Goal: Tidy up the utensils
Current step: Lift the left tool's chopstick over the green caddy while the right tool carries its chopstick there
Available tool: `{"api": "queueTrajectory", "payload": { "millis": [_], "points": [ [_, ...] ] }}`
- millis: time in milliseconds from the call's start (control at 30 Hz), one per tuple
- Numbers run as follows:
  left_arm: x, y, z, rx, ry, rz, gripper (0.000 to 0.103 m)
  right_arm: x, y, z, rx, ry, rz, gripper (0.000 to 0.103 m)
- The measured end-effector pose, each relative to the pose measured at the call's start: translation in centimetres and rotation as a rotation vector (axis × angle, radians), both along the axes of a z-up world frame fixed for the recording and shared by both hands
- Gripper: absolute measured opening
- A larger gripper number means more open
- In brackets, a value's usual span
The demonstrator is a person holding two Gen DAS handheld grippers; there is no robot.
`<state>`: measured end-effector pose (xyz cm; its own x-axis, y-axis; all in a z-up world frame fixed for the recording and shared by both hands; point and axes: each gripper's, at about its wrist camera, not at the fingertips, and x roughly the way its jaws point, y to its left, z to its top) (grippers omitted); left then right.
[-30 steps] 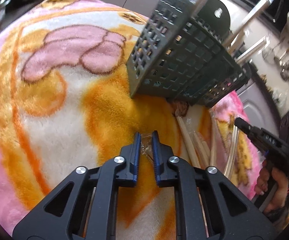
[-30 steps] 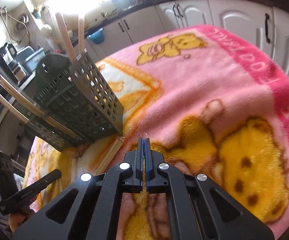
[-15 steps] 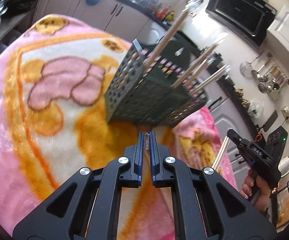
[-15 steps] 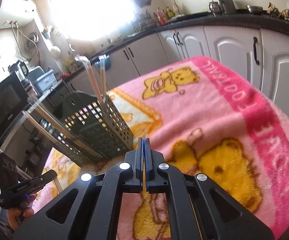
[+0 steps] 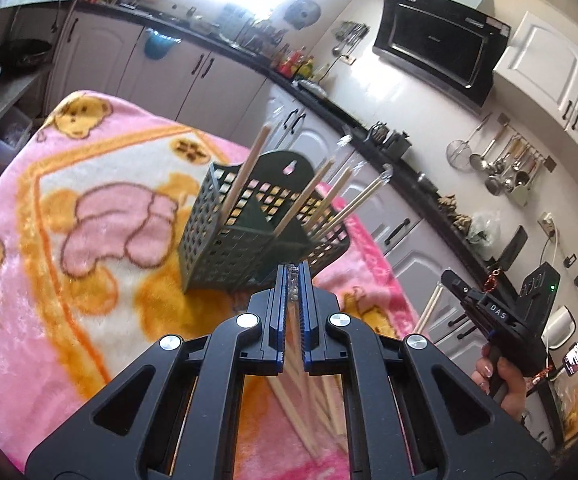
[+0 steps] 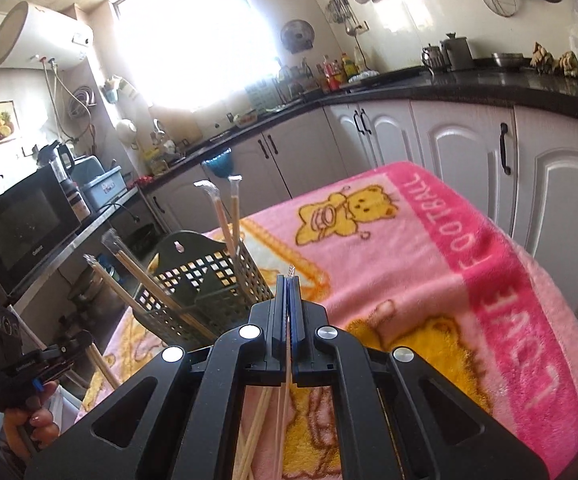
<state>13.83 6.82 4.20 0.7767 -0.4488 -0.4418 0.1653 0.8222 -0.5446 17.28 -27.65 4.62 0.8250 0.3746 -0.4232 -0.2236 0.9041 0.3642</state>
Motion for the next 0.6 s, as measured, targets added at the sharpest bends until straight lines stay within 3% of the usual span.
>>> {"api": "queueTrajectory", "payload": {
  "millis": [600],
  "points": [
    [-0.9,-1.3,6.0,0.01,-0.172,-0.03,0.003,-1.5,1.9,3.9,-0.002,-0.101,0.066,0.001]
  ]
}}
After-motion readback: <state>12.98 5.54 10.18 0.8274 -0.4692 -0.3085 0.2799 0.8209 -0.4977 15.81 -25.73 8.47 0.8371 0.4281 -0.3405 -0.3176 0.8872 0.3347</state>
